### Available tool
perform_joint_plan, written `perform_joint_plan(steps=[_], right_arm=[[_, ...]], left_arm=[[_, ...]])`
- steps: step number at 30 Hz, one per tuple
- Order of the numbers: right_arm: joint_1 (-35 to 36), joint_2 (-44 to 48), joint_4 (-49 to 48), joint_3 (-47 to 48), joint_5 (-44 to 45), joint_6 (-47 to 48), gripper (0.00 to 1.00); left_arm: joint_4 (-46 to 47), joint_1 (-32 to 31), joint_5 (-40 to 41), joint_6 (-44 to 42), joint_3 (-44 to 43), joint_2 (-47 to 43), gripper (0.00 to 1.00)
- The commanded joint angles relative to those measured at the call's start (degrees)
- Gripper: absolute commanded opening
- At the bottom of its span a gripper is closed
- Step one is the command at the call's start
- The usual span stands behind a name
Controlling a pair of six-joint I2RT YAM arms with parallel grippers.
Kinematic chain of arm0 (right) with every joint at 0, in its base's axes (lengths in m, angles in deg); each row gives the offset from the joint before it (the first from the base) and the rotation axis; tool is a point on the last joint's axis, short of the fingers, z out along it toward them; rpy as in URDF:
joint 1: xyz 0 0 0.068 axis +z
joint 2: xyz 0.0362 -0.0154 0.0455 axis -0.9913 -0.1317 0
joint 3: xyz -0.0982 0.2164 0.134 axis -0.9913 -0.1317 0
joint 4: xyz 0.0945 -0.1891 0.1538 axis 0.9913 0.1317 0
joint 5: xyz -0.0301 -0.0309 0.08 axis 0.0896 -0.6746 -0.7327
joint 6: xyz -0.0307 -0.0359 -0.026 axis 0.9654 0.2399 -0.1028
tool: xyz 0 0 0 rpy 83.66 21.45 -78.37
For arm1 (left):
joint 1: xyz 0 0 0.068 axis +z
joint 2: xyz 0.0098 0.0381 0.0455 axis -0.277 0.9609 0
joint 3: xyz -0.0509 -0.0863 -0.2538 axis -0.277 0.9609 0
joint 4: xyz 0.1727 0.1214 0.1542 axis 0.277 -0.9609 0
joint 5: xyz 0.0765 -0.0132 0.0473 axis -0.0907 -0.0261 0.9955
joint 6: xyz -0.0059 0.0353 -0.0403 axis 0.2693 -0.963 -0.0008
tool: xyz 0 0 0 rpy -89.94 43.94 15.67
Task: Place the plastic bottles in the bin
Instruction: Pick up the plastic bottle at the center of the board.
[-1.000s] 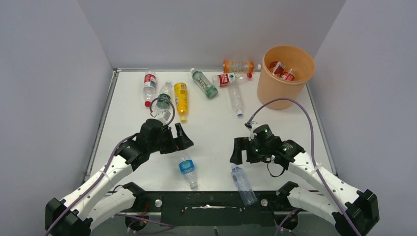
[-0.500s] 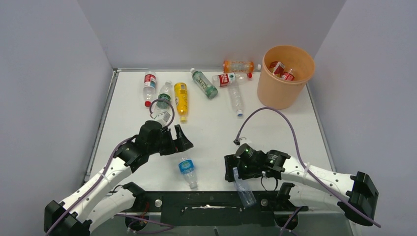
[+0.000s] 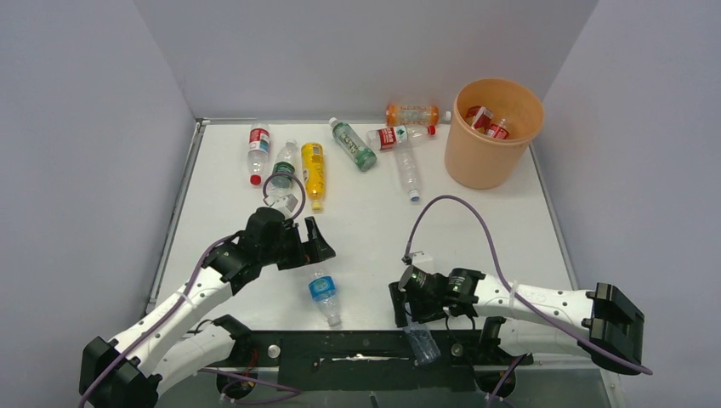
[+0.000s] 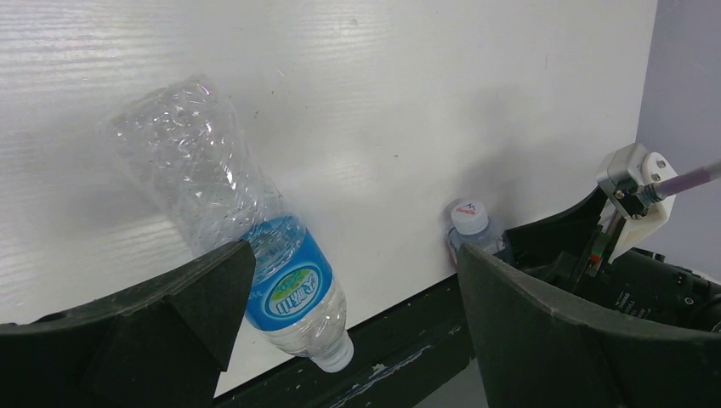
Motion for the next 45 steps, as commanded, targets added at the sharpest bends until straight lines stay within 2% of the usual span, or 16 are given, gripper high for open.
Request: perform_joint_plan(steps=[1,5,10,27,45], right_arm=[[0.5,-0.9,-3.0,-0.2,2.1,-0.3,0.81],[0.5,-2.5,-4.7,0.3,2.5,1.4,0.68],[0.5,-4.8,-5.8,2.0,3.1,3.3,0.61],[-2.2,-10.4,-7.2,13.4,6.2,10.7,0.58],[-13.4,-9.0,-6.3,19.4,5.8,20.5,0.58]], left_arm=[[2.6,-0.3,-0.5,-0.5,-1.6,-0.6,0.91],[4.0,-0.3,-0.9,-0.2,-1.1,-0.6,0.91],[3.0,-0.2,-0.8,-1.3,-2.9,1.3,0.91],[3.6,-0.3,-1.2,-1.7,-2.8,2.2,0.91],[3.3,-0.3,-0.9,-1.8,-2.4,1.8,0.91]])
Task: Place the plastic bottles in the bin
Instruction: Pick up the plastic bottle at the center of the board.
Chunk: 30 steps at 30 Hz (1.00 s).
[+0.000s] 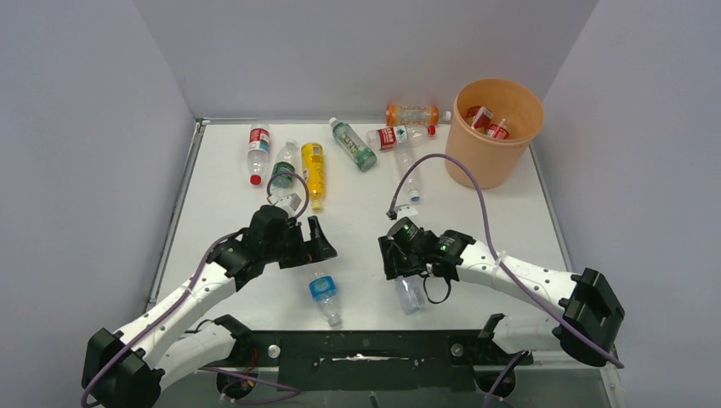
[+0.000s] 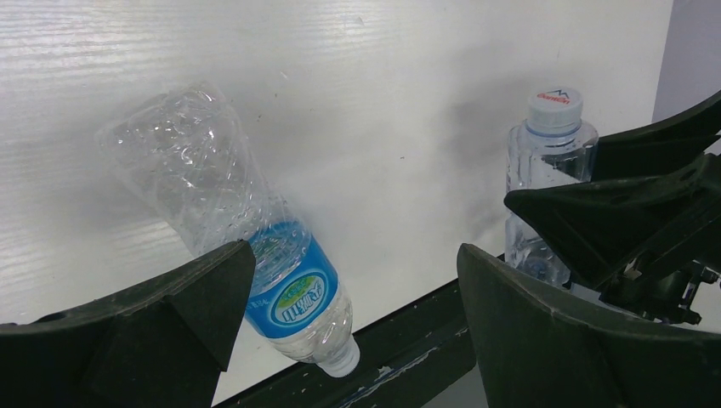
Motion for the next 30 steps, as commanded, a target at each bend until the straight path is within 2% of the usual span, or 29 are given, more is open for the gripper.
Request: perform_joint_plan(steps=[1,7,15,22,30], right_arm=[[-2.1,2.0,-1.1,3.8,1.3,3.6,0.58],[-6.8,1.9,-0.4,7.4,0.6,7.5,0.59],[-22.4,1.6,-1.5,18.1,-5.2,15.7,0.59],[-35.0,-4.4,-2.4,31.4,-10.3,21.7,0.59],[-47.3,-11.5,-8.9,42.6,-16.5,21.5,0.59]], left_arm=[[2.6,-0.3,-0.6,-0.7,-1.8,-1.0,0.91],[2.7,-0.3,-0.5,-0.4,-1.2,-2.0,0.91],[3.9,-0.3,-0.5,0.1,-0.3,-1.4,0.91],[6.2,-0.3,-0.3,1.3,2.0,-2.8,0.91],[6.3,-0.3,-0.6,1.1,3.0,-3.1,0.91]])
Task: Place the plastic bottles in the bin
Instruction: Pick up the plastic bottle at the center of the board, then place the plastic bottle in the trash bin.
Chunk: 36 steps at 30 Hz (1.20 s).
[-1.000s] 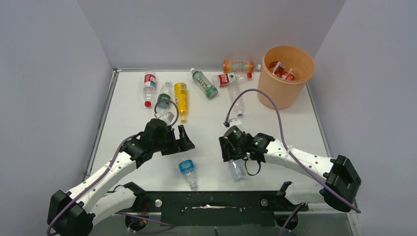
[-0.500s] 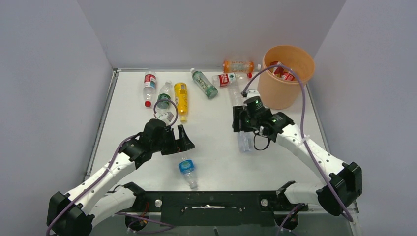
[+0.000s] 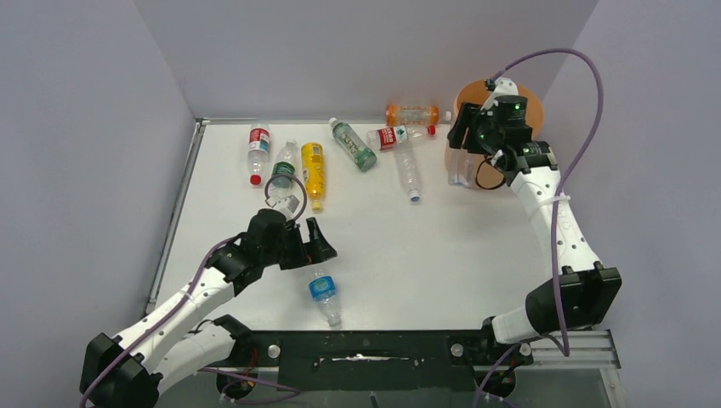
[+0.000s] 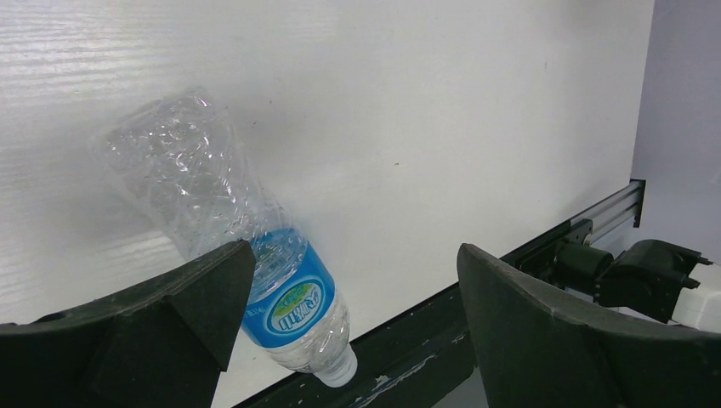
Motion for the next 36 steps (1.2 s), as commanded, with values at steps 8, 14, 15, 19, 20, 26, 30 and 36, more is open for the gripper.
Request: perform_joint_plan(steps=[8,14,15,19,20,26,30,36], right_arm=[[-10.1,-8.7,-7.0,17.3,-8.9,-0.4,0.59],[-14.1,-11.5,-10.7,21.9,-13.0,-2.5,0.60],[-14.9,-11.9,-11.5,22.5,-13.5,-2.9,0.60],[-19.1,-13.8,-14.8,24.4,-15.7,-5.5,0.60],[-20.2,-14.2,-15.8,24.6,-16.3,-6.5,0.60],[-25.4,-18.3,-20.1,27.6,-20.2,-11.3,0.60],[-26.3,-22.7,-19.4,31.7,-21.2,-11.6,0.60],[-26.3,-26.4,-18.4,33.1,-22.7,-11.6,0.65]], left_arm=[[4.8,-0.3,-1.0,0.4,0.8,0.4,0.91],[5.5,-0.3,-1.0,0.2,-0.5,2.3,0.91],[5.2,-0.2,-1.0,0.2,-0.9,2.5,0.91],[4.4,-0.3,-0.7,0.1,-1.6,2.7,0.91],[4.2,-0.3,-0.6,0.1,-1.6,2.7,0.91],[3.3,-0.3,-0.4,0.2,-3.2,3.0,0.91],[2.6,-0.3,0.1,0.5,-3.4,3.3,0.91],[0.7,-0.4,1.3,1.3,-3.2,3.7,0.91]])
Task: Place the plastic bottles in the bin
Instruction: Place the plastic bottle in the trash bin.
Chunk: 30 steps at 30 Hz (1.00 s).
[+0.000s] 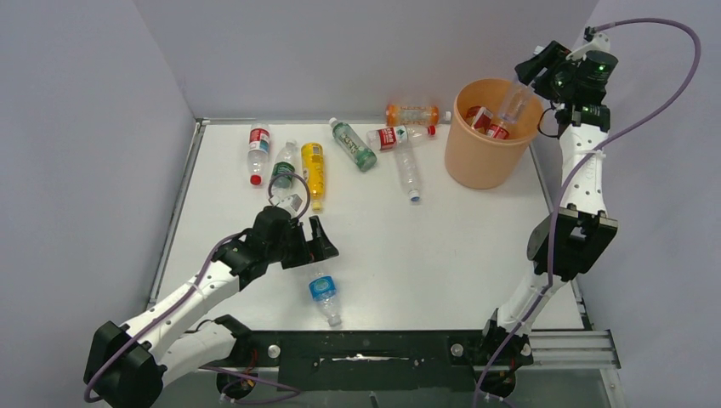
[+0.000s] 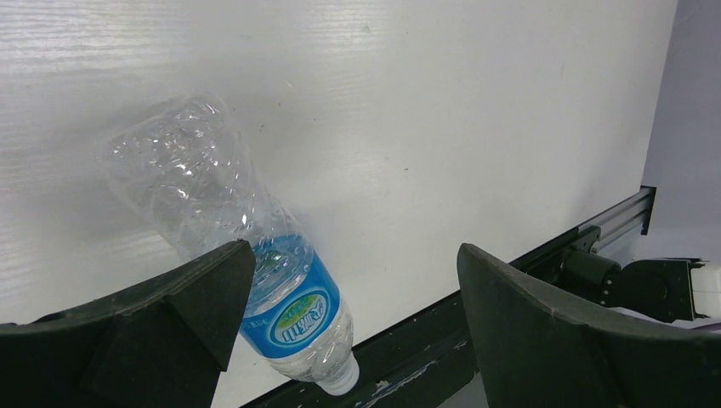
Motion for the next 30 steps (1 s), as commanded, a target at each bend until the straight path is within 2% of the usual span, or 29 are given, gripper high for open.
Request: perform_joint_plan(steps=[1,4,7,13,17,22,30], right_arm=[[0.3,-1.3,-2.3,3.1,-3.3,-0.6,0.71],[0.5,-2.7,-0.3,3.5,-4.1,0.0,0.86],[0.5,-2.8,1.5,3.5,-4.4,0.8,0.93],[2.2,0.1,5.7,3.0,-4.7,3.2,0.95],[5.8,5.0,9.7,0.9,-3.5,6.7,0.95],[12.3,12.9,12.1,-7.3,-1.2,9.6,0.95],[24.7,25.7,11.1,-25.9,0.6,9.3,0.95]], left_arm=[[-0.7,-0.3,1.2,1.0,-2.3,0.3,0.91],[-1.6,-0.3,1.8,1.6,-1.8,0.3,0.91],[-2.7,-0.3,2.6,1.9,-1.5,0.4,0.91],[-4.0,-0.4,3.5,2.4,-1.4,0.7,0.91],[-4.1,-0.5,3.6,2.7,0.3,0.8,0.91],[-3.3,-0.5,3.6,2.9,2.6,0.9,0.91],[0.0,-1.4,3.6,3.0,5.0,3.6,0.91]])
